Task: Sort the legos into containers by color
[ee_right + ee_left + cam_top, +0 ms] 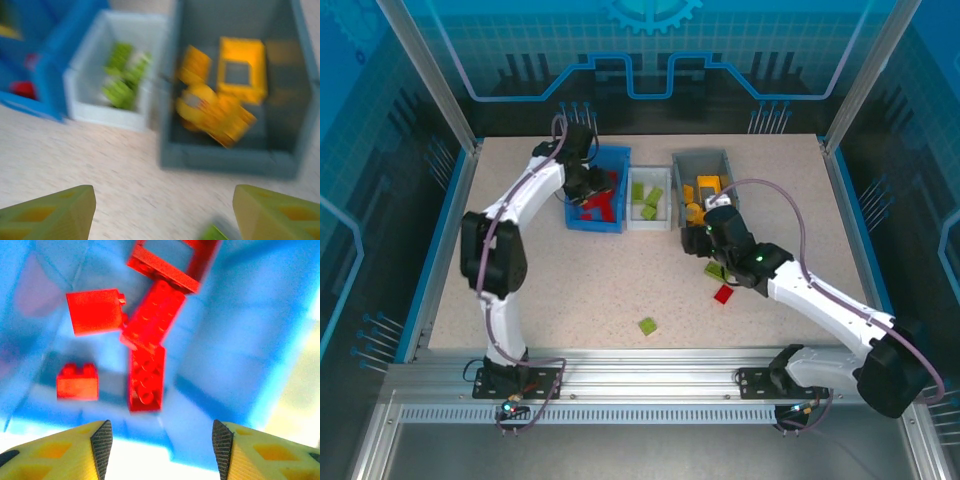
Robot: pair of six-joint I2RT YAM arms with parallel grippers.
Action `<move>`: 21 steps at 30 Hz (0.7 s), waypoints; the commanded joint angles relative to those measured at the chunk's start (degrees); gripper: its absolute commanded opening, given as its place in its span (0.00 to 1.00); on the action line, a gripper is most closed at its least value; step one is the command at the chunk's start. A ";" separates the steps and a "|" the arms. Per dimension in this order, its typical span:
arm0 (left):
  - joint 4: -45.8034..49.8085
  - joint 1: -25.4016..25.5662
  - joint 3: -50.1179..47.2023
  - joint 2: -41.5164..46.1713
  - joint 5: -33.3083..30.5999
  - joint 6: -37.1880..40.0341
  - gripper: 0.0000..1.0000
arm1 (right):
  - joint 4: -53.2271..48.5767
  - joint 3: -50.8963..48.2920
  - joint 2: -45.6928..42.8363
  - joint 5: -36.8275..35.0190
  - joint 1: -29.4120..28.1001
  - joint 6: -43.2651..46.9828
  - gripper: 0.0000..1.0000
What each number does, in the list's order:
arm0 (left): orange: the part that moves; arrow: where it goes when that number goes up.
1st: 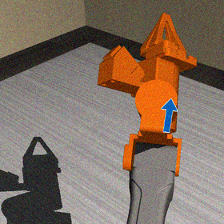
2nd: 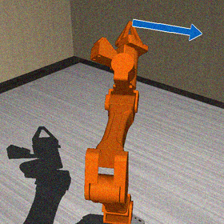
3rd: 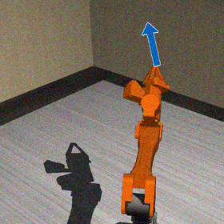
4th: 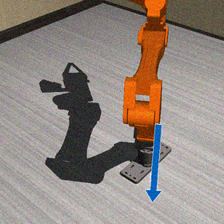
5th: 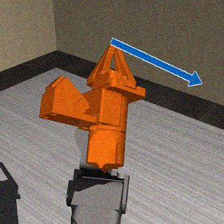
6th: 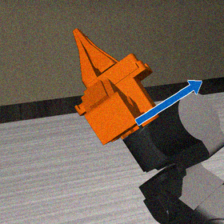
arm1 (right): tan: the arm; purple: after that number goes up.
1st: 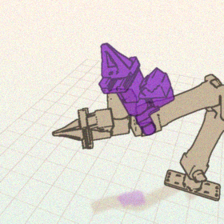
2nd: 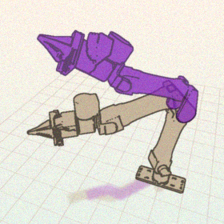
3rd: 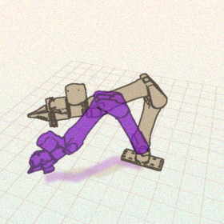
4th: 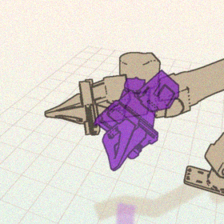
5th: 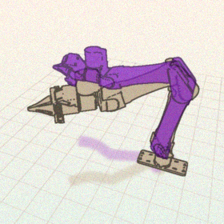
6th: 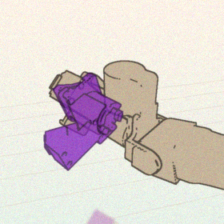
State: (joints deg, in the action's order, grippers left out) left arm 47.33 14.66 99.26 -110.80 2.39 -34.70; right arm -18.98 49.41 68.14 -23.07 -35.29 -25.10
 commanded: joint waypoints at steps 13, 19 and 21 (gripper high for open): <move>-36.33 44.62 -49.41 42.31 -10.08 -12.46 0.66 | -24.06 8.12 20.64 5.77 5.91 6.75 0.80; -40.40 50.27 -52.97 43.38 -13.88 -12.23 0.67 | -23.82 11.86 27.55 6.88 7.01 10.80 0.79; -39.88 50.29 -52.34 42.94 -13.84 -11.91 0.66 | -24.09 12.73 29.16 6.53 7.21 11.26 0.79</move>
State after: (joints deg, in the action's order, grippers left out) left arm 11.05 64.75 46.96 -68.60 -7.81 -46.19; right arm -40.73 60.18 95.35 -17.12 -29.06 -16.38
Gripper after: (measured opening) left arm 0.662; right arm 0.789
